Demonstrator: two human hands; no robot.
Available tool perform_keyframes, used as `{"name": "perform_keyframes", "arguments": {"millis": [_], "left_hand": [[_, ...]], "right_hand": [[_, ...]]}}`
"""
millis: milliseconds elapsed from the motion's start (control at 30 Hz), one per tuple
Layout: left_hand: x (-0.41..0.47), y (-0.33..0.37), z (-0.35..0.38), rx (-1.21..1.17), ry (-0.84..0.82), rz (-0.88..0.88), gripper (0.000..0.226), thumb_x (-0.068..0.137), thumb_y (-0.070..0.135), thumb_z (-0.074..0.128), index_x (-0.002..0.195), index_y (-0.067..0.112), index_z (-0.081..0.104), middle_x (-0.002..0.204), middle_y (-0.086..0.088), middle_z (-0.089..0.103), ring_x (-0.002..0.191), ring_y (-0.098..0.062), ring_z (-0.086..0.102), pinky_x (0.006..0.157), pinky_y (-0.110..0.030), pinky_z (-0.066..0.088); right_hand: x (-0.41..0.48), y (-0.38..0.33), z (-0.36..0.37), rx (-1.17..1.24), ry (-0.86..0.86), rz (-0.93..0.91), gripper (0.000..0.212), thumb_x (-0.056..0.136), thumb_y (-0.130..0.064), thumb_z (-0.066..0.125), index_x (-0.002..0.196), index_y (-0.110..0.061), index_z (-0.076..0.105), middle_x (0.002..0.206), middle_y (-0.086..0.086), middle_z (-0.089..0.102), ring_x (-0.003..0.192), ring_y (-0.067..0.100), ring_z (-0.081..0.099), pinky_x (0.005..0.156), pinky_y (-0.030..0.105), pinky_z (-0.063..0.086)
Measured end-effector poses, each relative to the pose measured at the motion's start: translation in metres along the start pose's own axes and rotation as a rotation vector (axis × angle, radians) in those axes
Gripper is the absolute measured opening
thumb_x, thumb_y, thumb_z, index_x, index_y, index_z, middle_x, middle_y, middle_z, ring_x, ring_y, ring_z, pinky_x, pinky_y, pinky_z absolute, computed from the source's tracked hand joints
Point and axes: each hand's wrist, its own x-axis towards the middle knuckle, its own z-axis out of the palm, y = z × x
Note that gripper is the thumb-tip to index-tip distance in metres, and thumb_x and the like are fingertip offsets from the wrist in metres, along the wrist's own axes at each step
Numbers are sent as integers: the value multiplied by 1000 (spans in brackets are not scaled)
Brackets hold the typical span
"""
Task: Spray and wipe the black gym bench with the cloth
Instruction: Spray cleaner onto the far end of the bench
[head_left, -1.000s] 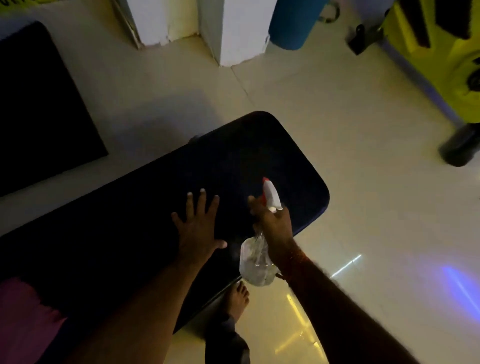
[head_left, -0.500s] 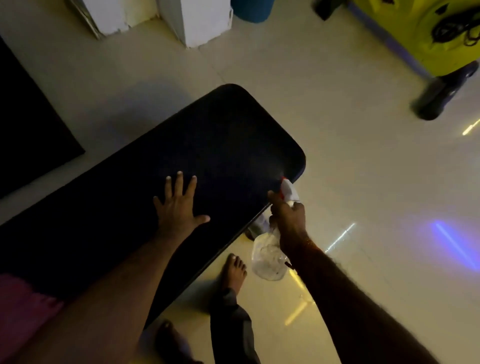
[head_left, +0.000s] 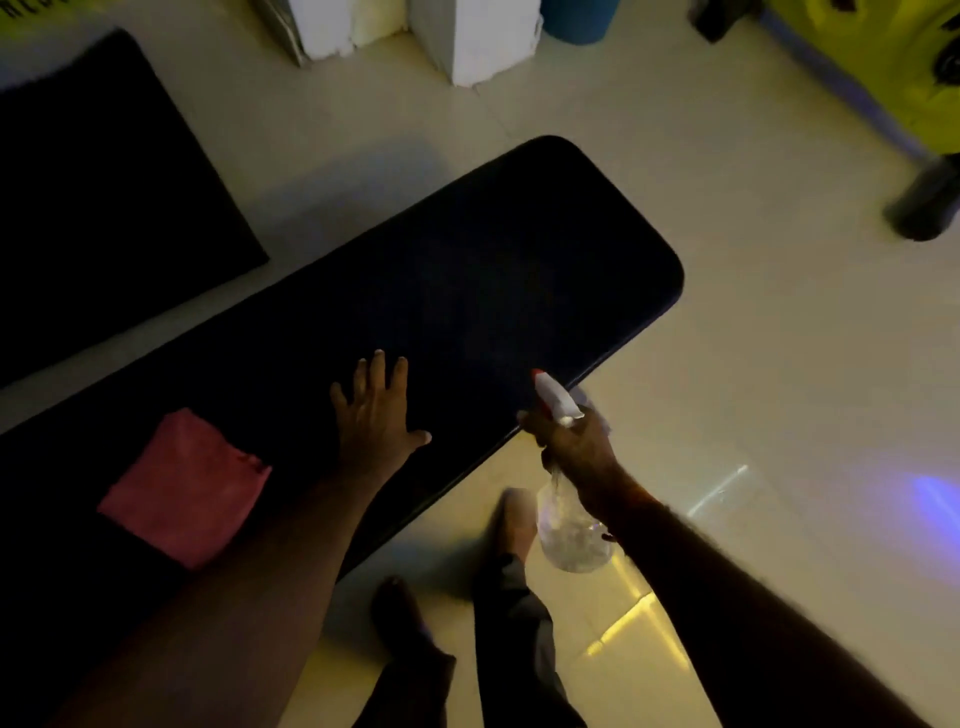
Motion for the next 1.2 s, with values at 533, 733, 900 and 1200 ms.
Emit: {"name": "perform_keyframes", "arguments": {"millis": [533, 733, 900, 1200], "left_hand": [[-69, -86, 26, -120, 14, -249, 115, 77, 58, 79, 163, 21, 12, 170, -12, 10, 157, -34, 9, 122, -62, 16], [-70, -80, 31, -191, 18, -276, 112, 80, 58, 78, 163, 19, 13, 170, -13, 10, 157, -35, 12, 123, -58, 21], [-70, -89, 34, -356, 135, -325, 99, 84, 52, 77, 161, 17, 25, 167, -12, 23, 153, -33, 25, 121, -54, 29], [-86, -141, 39, -586, 522, -862, 76, 93, 47, 66, 152, 9, 37, 154, -16, 40, 138, -39, 40, 106, -53, 39]], "right_hand": [[26, -52, 87, -421, -278, -95, 60, 92, -28, 73, 145, -49, 53, 99, -4, 67, 80, 14, 65, 54, 15, 49], [21, -38, 64, -823, -475, -152, 65, 98, -29, 64, 157, -40, 38, 121, 12, 66, 93, 28, 69, 83, 37, 61], [32, -62, 80, -544, -305, -235, 50, 94, -23, 74, 141, -35, 60, 101, 2, 71, 90, 17, 68, 87, 35, 58], [45, -120, 168, -143, -350, -462, 22, 94, -20, 76, 109, -34, 69, 99, -16, 74, 96, -1, 71, 86, 20, 58]]}}
